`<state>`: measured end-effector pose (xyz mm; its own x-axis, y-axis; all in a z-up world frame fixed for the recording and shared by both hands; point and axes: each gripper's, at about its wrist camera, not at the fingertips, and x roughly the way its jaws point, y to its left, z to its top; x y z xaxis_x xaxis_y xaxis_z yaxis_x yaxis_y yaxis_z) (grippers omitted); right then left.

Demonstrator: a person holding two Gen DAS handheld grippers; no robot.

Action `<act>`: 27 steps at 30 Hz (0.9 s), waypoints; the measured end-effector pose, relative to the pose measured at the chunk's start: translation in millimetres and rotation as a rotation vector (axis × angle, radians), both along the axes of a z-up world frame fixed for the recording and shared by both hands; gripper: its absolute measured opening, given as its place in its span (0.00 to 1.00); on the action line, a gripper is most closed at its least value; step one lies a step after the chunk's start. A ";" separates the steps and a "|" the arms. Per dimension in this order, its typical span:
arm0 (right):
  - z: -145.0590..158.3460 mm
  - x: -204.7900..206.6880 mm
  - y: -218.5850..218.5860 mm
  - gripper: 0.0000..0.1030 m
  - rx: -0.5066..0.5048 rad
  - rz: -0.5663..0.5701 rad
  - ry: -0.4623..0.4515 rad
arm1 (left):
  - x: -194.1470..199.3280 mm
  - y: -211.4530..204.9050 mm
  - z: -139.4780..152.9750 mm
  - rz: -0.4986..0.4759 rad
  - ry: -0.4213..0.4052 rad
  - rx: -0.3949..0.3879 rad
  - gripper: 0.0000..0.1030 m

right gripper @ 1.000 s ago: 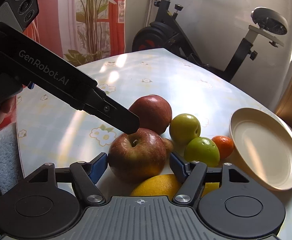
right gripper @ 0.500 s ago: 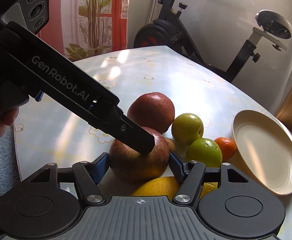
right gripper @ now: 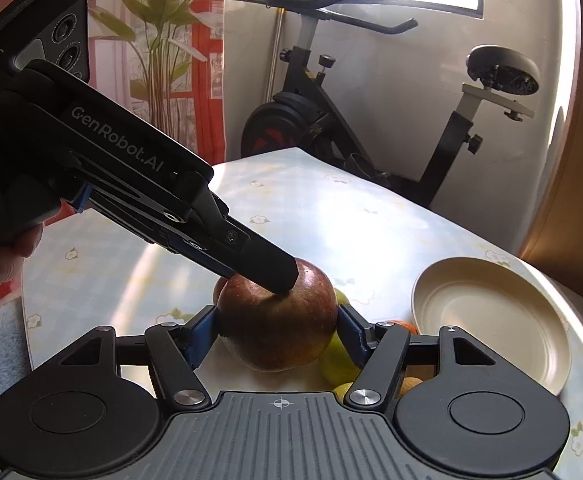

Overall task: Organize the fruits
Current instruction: 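Close the left gripper around the red apple and lift it, then carry the red apple onto the cream plate and open the left gripper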

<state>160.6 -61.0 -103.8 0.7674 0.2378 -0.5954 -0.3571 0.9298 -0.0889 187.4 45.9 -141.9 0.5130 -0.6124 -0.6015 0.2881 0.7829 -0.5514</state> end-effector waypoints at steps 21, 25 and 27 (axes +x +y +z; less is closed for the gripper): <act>-1.7 105.4 -97.6 0.59 0.031 -0.113 0.003 | 112.7 -82.5 19.7 -0.106 -0.031 0.075 0.41; -11.8 125.3 -109.7 0.59 0.037 -0.126 0.019 | 135.3 -92.2 13.1 -0.106 -0.006 0.069 0.41; -17.1 132.2 -111.9 0.59 0.026 -0.127 0.027 | 144.8 -95.1 9.1 -0.091 0.013 0.062 0.41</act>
<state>292.8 -172.9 -120.9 0.7762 0.1559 -0.6109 -0.2387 0.9695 -0.0559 332.2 -49.2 -132.8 0.4490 -0.6175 -0.6458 0.3526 0.7866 -0.5069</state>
